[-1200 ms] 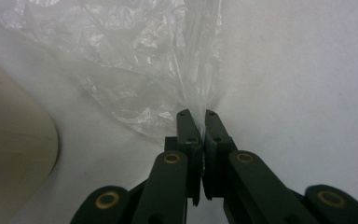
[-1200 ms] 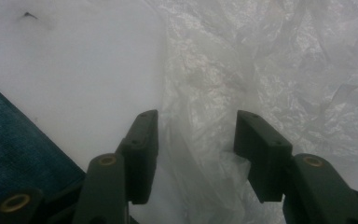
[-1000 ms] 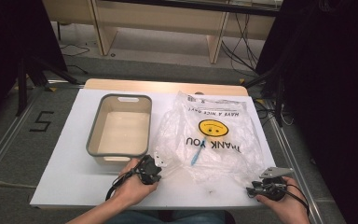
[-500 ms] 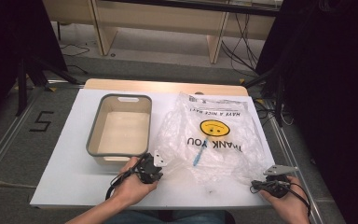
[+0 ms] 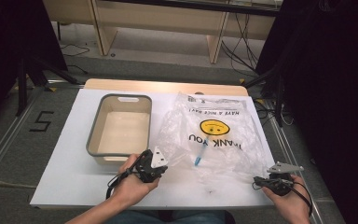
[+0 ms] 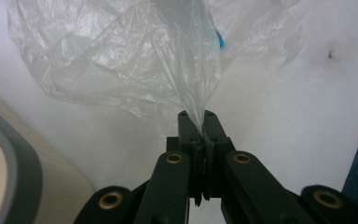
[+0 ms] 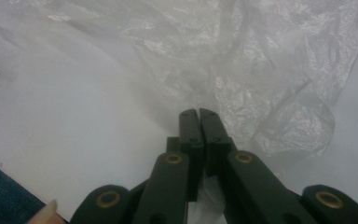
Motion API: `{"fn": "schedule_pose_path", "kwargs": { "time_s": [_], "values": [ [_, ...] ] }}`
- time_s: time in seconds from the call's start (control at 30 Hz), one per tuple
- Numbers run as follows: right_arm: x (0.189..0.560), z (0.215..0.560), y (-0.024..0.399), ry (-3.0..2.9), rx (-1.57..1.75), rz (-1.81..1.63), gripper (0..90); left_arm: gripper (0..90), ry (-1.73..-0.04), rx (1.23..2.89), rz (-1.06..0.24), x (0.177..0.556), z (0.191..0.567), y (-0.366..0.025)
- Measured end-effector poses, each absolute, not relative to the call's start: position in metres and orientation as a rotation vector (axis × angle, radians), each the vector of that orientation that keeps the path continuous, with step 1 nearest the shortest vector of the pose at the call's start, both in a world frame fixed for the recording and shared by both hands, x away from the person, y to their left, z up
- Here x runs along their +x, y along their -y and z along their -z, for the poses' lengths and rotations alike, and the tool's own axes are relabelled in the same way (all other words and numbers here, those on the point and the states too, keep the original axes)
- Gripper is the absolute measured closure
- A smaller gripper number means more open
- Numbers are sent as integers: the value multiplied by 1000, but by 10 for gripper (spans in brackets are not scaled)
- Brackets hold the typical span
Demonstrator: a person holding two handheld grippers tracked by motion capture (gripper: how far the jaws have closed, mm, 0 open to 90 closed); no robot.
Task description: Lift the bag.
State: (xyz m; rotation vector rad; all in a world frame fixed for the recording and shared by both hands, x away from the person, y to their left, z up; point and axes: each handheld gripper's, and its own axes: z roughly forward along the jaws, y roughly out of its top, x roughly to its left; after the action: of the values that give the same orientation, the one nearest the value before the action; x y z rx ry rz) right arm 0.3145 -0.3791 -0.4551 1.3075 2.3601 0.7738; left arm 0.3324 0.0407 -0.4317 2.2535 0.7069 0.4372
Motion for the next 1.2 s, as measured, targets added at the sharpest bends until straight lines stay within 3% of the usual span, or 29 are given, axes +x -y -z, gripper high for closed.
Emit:
{"fn": "schedule_pose_path", "kwargs": {
  "time_s": [1.2],
  "values": [
    [317, 437, 383, -2135, 1314, -864, 895, 892, -581, 2000, -608, 335, 358, -31]
  ]
}}
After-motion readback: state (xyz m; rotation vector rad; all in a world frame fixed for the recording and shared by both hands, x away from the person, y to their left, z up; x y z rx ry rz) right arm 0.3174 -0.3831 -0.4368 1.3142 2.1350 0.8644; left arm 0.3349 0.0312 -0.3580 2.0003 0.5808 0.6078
